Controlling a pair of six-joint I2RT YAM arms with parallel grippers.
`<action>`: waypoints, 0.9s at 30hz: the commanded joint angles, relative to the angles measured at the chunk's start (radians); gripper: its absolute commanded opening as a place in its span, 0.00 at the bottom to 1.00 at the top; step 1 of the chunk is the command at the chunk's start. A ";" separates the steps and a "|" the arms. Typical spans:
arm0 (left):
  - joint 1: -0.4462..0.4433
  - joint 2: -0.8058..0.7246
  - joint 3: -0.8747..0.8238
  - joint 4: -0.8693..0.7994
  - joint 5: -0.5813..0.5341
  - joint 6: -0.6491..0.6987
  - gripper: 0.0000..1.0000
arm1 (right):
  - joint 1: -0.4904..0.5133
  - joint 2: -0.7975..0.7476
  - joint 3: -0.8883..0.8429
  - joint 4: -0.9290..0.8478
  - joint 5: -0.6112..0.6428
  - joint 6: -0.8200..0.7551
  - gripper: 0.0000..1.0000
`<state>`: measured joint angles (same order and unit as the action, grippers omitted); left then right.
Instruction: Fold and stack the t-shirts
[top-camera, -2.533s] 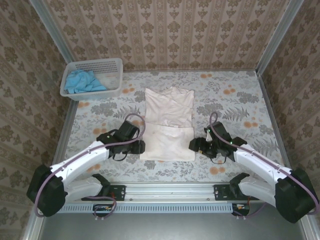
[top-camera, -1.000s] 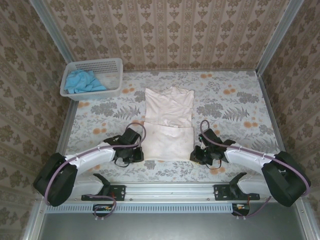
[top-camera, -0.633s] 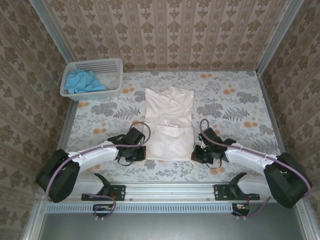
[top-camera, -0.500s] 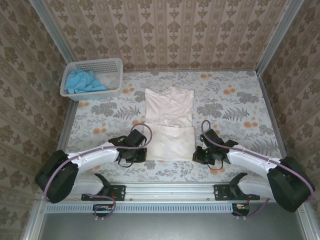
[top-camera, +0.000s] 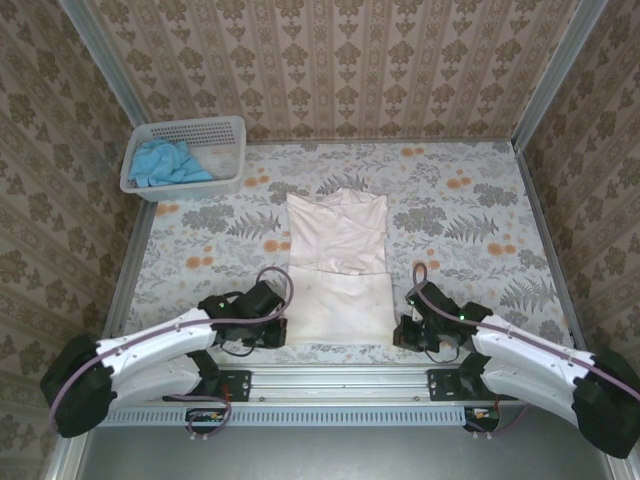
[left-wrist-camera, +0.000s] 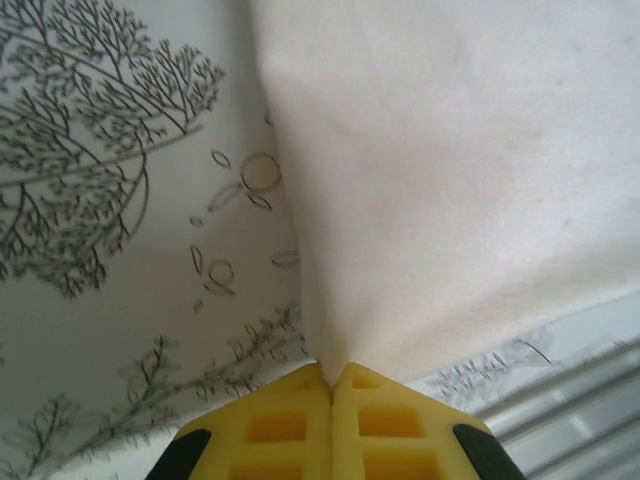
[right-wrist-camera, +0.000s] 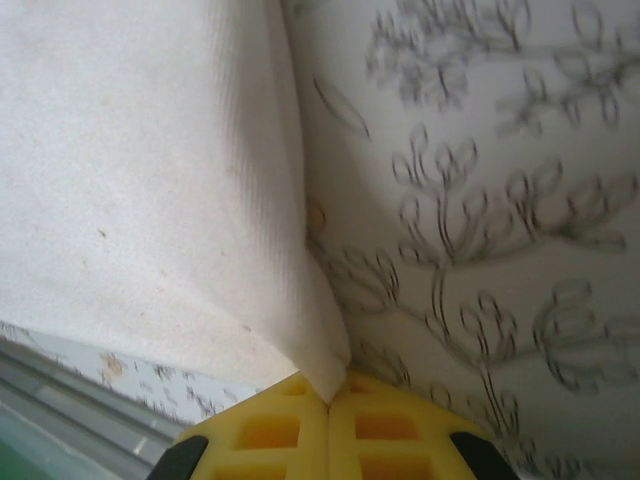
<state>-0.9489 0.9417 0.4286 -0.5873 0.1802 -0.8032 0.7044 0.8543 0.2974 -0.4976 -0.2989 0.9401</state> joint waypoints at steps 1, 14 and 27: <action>-0.011 -0.095 -0.022 -0.098 0.041 -0.061 0.00 | 0.041 -0.097 -0.011 -0.185 0.038 0.074 0.00; 0.054 -0.236 0.184 -0.103 0.016 -0.046 0.00 | 0.081 -0.158 0.278 -0.209 0.191 0.051 0.00; 0.464 0.135 0.482 0.117 0.193 0.118 0.00 | -0.236 0.298 0.643 -0.054 0.119 -0.161 0.00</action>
<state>-0.5243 1.0153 0.8467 -0.5335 0.3126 -0.7540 0.4931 1.1076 0.8680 -0.5823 -0.1577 0.8513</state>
